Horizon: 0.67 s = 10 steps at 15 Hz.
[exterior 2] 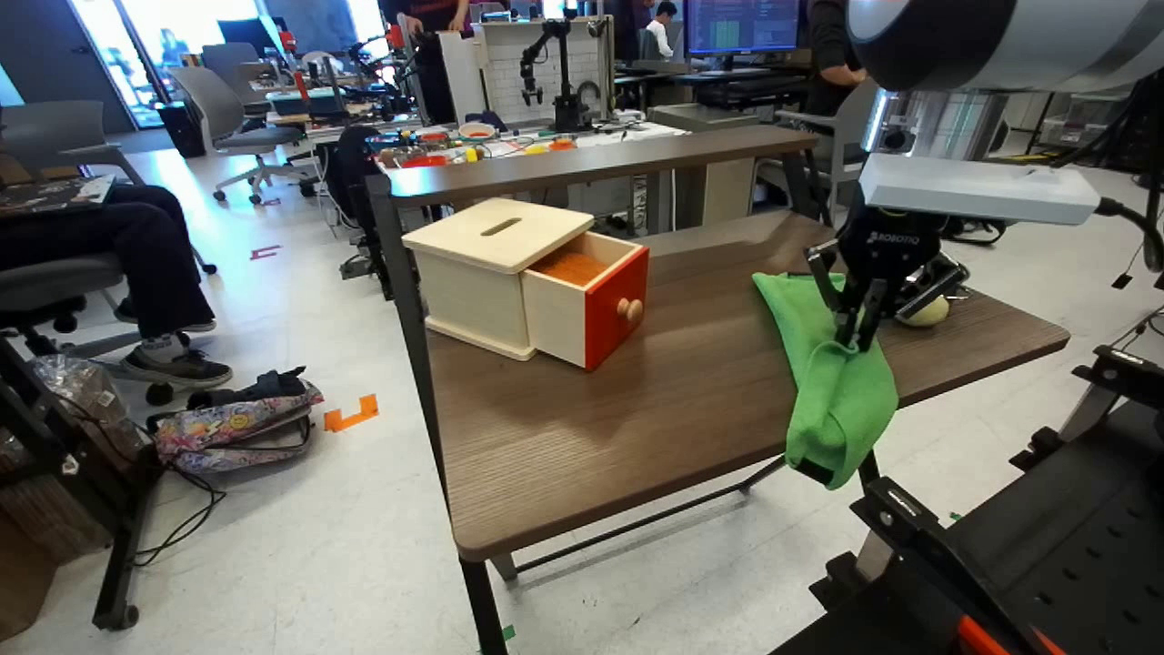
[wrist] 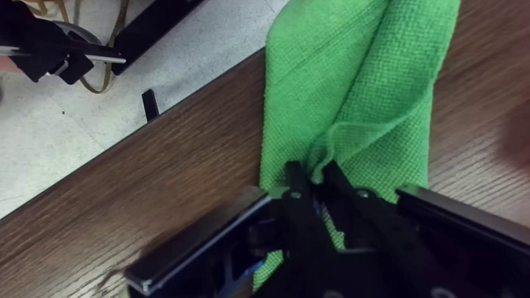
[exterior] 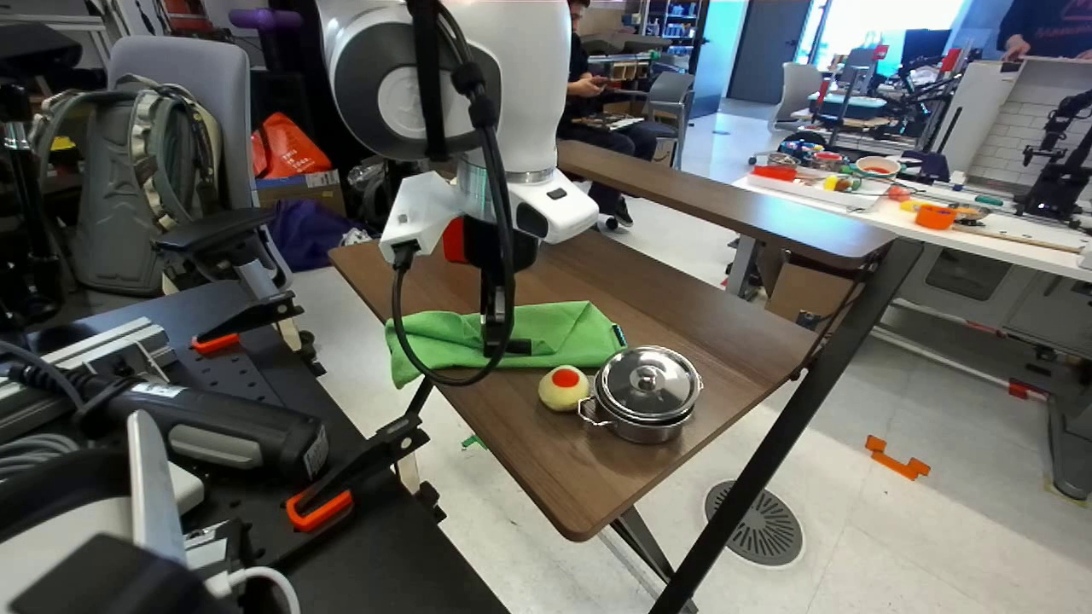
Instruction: Fold the green cloth
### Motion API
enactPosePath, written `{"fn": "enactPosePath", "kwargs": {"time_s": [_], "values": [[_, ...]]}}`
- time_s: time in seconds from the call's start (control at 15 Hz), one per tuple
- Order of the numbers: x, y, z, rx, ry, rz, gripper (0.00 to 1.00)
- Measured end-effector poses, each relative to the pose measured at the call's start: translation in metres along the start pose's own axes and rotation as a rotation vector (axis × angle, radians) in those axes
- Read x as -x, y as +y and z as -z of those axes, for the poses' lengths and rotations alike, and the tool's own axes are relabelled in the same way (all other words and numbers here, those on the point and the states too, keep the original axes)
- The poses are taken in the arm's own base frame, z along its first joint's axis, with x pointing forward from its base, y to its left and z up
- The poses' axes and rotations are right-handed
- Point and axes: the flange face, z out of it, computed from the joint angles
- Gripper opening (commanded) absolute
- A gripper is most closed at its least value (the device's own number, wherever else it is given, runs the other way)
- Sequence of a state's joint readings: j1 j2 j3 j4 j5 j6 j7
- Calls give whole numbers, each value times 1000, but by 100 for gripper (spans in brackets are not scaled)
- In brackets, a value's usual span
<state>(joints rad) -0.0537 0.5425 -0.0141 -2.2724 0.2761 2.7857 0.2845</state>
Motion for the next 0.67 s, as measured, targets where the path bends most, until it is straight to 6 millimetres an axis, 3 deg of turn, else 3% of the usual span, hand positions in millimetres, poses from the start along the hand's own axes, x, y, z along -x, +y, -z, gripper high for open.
{"fn": "enactPosePath", "kwargs": {"time_s": [0.27, 0.47, 0.67], "values": [[-3, -4, 9, -11, 15, 2, 81], [0, -12, 32, -44, 43, 10, 99], [16, -19, 68, -88, 69, 49, 100]]}}
